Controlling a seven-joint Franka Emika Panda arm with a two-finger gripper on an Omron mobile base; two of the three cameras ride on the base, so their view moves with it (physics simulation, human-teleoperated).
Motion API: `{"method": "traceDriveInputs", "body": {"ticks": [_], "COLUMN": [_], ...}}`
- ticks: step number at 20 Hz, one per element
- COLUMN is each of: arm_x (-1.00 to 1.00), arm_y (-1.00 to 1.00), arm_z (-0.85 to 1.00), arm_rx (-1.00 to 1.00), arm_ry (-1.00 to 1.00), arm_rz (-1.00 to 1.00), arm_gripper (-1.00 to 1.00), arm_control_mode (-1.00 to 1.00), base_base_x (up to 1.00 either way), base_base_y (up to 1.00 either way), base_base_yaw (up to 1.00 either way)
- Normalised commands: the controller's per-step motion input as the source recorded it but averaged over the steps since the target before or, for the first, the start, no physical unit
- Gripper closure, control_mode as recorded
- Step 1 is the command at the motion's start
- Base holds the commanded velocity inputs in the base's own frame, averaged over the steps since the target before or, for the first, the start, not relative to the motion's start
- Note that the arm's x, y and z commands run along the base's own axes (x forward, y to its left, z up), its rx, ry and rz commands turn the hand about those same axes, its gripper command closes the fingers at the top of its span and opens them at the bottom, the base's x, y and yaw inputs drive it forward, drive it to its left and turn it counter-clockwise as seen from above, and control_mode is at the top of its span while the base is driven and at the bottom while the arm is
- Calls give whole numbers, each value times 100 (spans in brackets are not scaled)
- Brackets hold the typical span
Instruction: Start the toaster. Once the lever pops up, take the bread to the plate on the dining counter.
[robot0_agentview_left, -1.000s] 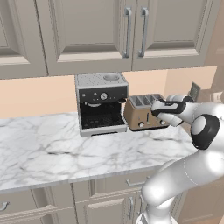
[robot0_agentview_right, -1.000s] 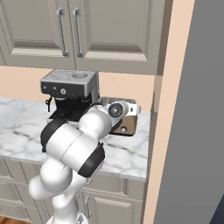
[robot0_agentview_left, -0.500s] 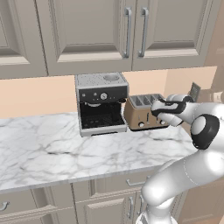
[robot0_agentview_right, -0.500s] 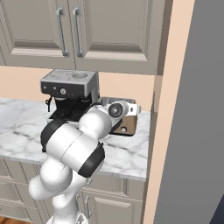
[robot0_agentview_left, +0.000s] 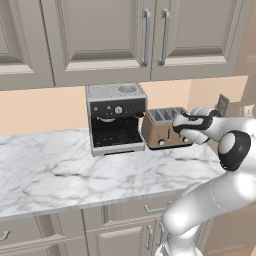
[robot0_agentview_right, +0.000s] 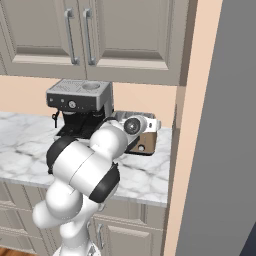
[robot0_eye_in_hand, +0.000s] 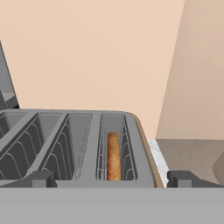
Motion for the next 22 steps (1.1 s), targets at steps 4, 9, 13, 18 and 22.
{"method": "traceDriveInputs", "body": {"ticks": [4,9,13,18,22], "arm_x": [0,0,0,0,0], "arm_y": [0,0,0,0,0], "arm_z": [0,0,0,0,0], "arm_rx": [0,0,0,0,0], "arm_ry": [0,0,0,0,0], "arm_rz": [0,0,0,0,0], "arm_gripper": [-100,-100,-100,-100,-100], "arm_control_mode": [-100,-100,-100,-100,-100], "base_base_x": [0,0,0,0,0], "base_base_y": [0,0,0,0,0], "base_base_yaw": [0,0,0,0,0]}}
